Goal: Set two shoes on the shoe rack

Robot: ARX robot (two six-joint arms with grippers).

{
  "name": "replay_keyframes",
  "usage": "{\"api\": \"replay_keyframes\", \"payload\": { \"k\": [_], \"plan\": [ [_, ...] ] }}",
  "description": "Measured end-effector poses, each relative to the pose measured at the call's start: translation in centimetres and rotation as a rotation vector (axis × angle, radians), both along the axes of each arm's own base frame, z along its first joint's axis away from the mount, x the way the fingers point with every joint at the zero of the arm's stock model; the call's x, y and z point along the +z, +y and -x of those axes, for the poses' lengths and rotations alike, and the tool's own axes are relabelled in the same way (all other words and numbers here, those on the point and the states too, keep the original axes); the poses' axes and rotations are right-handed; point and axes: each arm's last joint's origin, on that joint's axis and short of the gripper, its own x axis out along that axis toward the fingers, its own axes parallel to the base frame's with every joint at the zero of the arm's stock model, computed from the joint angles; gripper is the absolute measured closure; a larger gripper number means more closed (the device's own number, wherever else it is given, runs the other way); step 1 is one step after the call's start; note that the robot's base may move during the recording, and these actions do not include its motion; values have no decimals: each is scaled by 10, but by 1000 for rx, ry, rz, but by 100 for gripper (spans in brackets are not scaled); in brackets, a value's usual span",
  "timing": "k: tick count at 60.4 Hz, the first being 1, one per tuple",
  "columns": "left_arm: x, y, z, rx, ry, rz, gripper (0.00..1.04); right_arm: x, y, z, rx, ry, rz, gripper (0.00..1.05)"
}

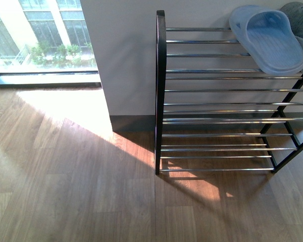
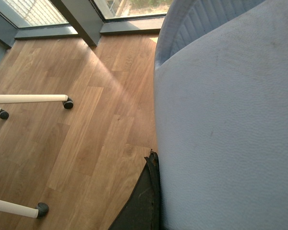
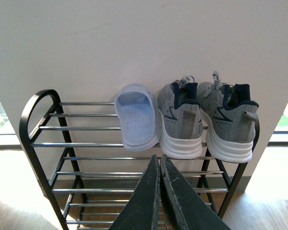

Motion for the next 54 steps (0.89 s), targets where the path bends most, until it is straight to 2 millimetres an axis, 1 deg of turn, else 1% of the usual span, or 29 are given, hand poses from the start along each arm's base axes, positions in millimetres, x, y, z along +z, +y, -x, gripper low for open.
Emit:
{"api": "replay_keyframes", "payload": {
  "k": [28,33,37,50,52,54],
  "plan": [
    [0,0,0,0,0,0,103,0,0,11,0,-1,0,103],
    [0,0,0,0,0,0,103,-5,0,18,0,34,0,103],
    [0,0,0,0,0,0,103,-4,0,22,0,10,0,103],
    [0,0,0,0,0,0,103,-3,0,23,0,5,0,103],
    [0,0,0,1,0,0,103,-3,0,23,0,5,0,102],
    [0,0,0,0,0,0,103,-3,0,23,0,5,0,97]
  ]
}}
